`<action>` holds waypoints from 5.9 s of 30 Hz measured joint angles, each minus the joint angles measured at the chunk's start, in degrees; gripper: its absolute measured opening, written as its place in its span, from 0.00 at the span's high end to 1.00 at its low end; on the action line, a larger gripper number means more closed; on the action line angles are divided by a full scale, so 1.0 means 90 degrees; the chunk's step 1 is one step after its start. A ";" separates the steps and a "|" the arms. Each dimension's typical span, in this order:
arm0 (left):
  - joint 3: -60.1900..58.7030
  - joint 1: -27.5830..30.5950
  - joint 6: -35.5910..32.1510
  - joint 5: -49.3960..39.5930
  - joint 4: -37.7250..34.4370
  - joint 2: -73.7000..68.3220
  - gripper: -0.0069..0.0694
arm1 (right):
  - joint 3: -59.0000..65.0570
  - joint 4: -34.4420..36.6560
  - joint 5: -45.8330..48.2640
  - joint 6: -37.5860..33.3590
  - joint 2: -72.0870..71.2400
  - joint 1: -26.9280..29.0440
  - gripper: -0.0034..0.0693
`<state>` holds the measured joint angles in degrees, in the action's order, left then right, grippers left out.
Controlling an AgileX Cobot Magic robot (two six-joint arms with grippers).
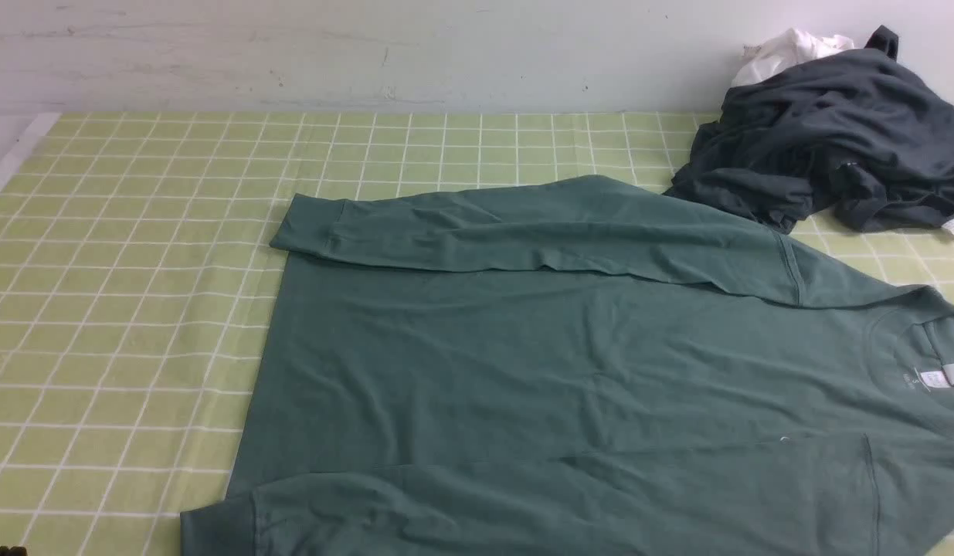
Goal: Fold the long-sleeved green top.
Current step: Use the left arm to clamp the cuff closest to it, then use the left arm to drag and place the cuff at the centered position on the left edge of the fabric
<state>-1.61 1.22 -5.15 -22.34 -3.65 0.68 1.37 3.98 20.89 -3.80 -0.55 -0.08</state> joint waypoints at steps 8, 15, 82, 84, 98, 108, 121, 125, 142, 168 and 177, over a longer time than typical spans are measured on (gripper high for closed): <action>0.0000 0.0000 0.0000 0.0000 0.0000 0.0000 0.91 | 0.0000 0.0000 0.0000 0.0000 0.0000 0.0000 0.97; 0.0000 0.0000 0.0000 0.0000 0.0000 0.0000 0.91 | 0.0000 0.0000 0.0000 0.0000 0.0000 0.0000 0.97; 0.4106 -0.0263 0.0034 -0.2971 -0.0887 -0.6716 0.91 | -0.4455 0.0578 0.3243 -0.0646 0.6016 -0.0947 0.97; 0.4106 -0.0276 -0.0591 -0.2978 -0.1502 -0.7234 0.91 | -0.4455 0.1003 0.3183 -0.1220 0.6281 -0.1104 0.97; 0.4118 -0.0276 -0.1120 -0.1684 -0.1968 -0.9073 0.41 | -0.4498 0.2424 0.2583 -0.2909 0.6741 -0.1373 0.97; 0.4118 -0.0276 -0.1087 -0.1130 -0.2071 -0.9680 0.52 | -0.4498 0.2540 0.2309 -0.2903 0.6741 -0.1386 0.97; 0.4816 -0.0922 -0.1921 -0.1463 -0.2184 -0.9579 0.89 | -0.4498 0.2635 0.2281 -0.2965 0.6748 -0.1386 0.97; 0.5483 -0.1376 -0.2097 -0.1543 -0.2164 -0.9089 0.91 | -0.4498 0.2622 0.2253 -0.3048 0.6800 -0.1386 0.97; 0.4962 -0.1534 -0.0852 -0.2960 -0.1054 -0.9185 0.78 | -0.4498 0.2574 0.2081 -0.3070 0.7001 -0.1386 0.97; 0.4449 -0.1523 0.1115 -0.1449 -0.0066 -0.9620 0.84 | -0.4498 0.2756 0.2047 -0.3070 0.7001 -0.1386 0.97; 0.5521 -0.1523 0.0241 -0.1272 -0.0065 -0.8474 0.91 | -0.4498 0.2764 0.2047 -0.3070 0.7001 -0.1386 0.97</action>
<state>48.08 -12.48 -2.98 -33.78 -4.23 -75.59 -39.11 28.85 39.31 -31.43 62.46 -12.55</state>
